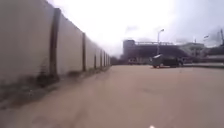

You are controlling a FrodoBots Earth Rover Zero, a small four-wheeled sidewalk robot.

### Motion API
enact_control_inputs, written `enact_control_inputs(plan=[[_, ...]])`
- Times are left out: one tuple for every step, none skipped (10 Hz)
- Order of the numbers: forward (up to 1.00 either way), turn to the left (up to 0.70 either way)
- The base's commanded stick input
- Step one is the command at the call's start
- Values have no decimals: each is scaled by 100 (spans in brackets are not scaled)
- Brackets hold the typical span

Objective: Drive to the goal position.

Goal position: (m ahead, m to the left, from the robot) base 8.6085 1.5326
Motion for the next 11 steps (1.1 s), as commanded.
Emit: enact_control_inputs(plan=[[100,0],[100,0],[100,0],[100,0],[100,0],[100,0],[100,0],[100,0],[100,0],[100,0],[100,0]])
